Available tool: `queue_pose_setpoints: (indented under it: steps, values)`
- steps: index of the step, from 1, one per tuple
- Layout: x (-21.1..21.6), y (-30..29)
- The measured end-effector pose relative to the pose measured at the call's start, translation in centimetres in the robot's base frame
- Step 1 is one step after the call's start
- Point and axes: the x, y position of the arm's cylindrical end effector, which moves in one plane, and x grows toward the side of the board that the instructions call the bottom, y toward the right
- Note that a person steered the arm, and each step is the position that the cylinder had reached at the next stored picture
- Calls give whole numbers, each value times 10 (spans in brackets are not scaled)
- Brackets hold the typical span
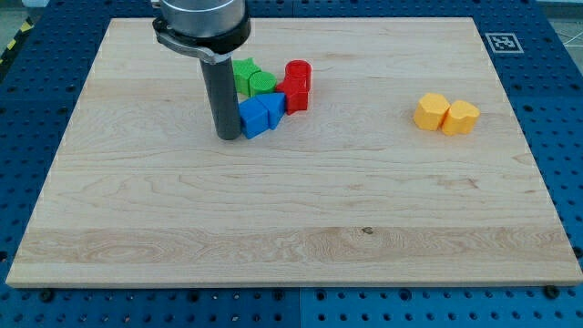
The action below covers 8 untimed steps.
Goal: Push the yellow heart left a bit
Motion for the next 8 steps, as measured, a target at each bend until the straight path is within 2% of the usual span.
queue_pose_setpoints:
  steps: [1, 2, 3, 4, 6, 7, 8]
  values:
    - [1, 0]
    - [29, 3]
    - [59, 64]
    - [60, 154]
    - [41, 306]
    - [17, 358]
    - [-20, 357]
